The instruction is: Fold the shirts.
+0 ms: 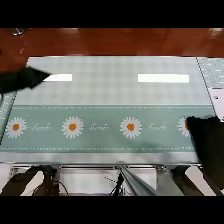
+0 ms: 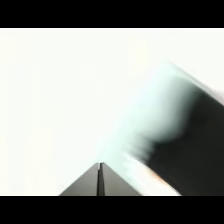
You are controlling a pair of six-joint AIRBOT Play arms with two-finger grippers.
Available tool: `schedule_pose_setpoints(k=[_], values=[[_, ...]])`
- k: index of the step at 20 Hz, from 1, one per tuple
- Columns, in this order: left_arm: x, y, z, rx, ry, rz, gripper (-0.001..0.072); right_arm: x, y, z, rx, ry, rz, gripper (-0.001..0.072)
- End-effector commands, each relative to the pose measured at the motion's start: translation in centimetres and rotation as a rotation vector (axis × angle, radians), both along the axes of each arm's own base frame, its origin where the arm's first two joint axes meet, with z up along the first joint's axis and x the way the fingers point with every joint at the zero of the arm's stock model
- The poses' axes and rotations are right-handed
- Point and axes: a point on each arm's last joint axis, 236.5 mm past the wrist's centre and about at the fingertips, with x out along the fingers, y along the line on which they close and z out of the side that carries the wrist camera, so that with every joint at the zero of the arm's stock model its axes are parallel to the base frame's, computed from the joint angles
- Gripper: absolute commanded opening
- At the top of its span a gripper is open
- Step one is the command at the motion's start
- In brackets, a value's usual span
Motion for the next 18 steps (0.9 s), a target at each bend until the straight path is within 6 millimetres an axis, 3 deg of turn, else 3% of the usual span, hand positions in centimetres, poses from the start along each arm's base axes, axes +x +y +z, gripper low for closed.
schedule_pose_setpoints(k=[1,2,3,5,8,10,13,18], values=[[3.0,-4.1,9.6,0.010,-0.194,-0.152,0.0027,9.5,10.2,6.7,-0.046,-0.322,0.362,0.0023],[2.9,-5.8,10.8,0.050,-0.238,-0.194,0.0027,10.9,14.1,5.8,-0.104,-0.309,0.491,0.0023],[2.7,-7.4,10.6,0.133,-0.266,-0.230,0.0027,11.4,17.3,3.9,-0.175,-0.253,0.607,0.0023],[2.3,-8.7,5.5,0.353,-0.197,-0.249,0.0027,11.4,22.0,-2.3,-0.359,-0.067,0.786,0.0023],[2.1,-7.9,-5.4,0.544,0.014,-0.190,0.0029,10.5,23.4,-14.0,-0.475,0.258,0.782,0.0022],[2.3,-7.1,-10.7,0.555,0.110,-0.172,0.0029,9.9,23.2,-19.8,-0.431,0.397,0.771,0.0022],[3.5,-5.2,-13.5,0.556,0.194,-0.124,0.0029,10.3,22.4,-22.6,-0.410,0.469,0.761,0.0022],[3.8,-4.5,-13.8,0.549,0.209,-0.100,0.0029,10.4,22.4,-22.5,-0.417,0.463,0.764,0.0022]])
